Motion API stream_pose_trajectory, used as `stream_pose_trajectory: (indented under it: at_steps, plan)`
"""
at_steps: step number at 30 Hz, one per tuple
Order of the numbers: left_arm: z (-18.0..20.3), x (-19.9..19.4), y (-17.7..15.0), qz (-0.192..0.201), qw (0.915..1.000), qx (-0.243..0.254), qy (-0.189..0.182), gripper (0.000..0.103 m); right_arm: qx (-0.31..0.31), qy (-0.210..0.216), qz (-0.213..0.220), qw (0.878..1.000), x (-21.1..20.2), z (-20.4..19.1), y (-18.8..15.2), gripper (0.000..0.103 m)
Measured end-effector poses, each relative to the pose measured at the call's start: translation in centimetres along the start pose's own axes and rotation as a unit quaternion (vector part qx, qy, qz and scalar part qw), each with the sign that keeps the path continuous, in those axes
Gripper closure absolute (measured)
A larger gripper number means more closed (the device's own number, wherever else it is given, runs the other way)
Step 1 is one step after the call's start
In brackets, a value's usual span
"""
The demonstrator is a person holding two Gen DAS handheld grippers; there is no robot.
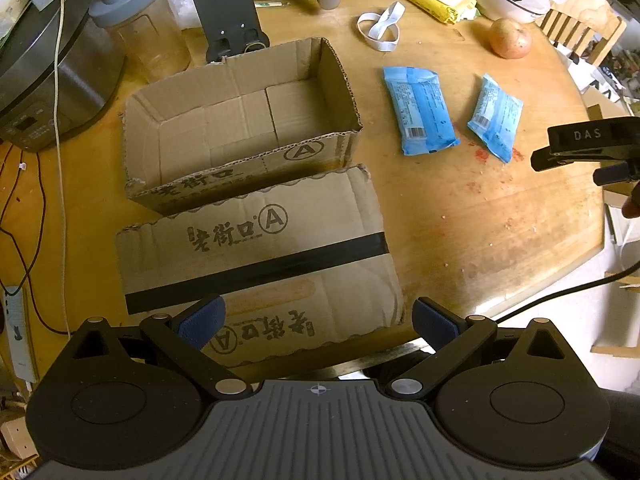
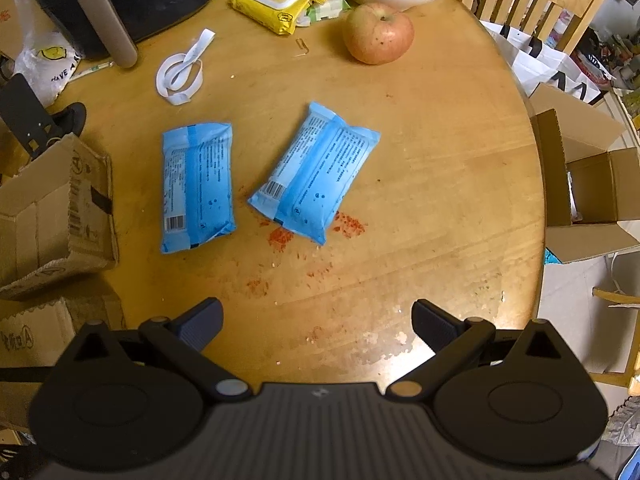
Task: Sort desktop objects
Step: 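Move the right tool toward the two blue packets on the table, then lower the right tool over the larger blue packet and close its fingers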
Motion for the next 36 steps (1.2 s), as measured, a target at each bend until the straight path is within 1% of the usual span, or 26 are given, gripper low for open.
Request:
stream_pose_trajectory:
  at_steps: [19,36]
  plan:
    - [-0.4,0.0,0.1,-0.001,1.0000,-0.008,0.002,0.000,0.010,-0.006,-0.006,1.000,1.4,-0.4,2.5,0.000]
    - [-0.5,-0.4,0.1,0.010,0.9999,-0.008,0.006,0.000,0.014,-0.012,-0.009,1.000,2.4,-0.5,4.1,0.000]
Point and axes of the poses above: each gripper's, at about its wrist camera, not at the fingertips, and x roughly the way its jaws point, z to its right, y to its top, the point moved 5 cm from there along x, roughly the way its jaws point, and after that the axes turned 4 degrees about -y, right-handed, at the moved point
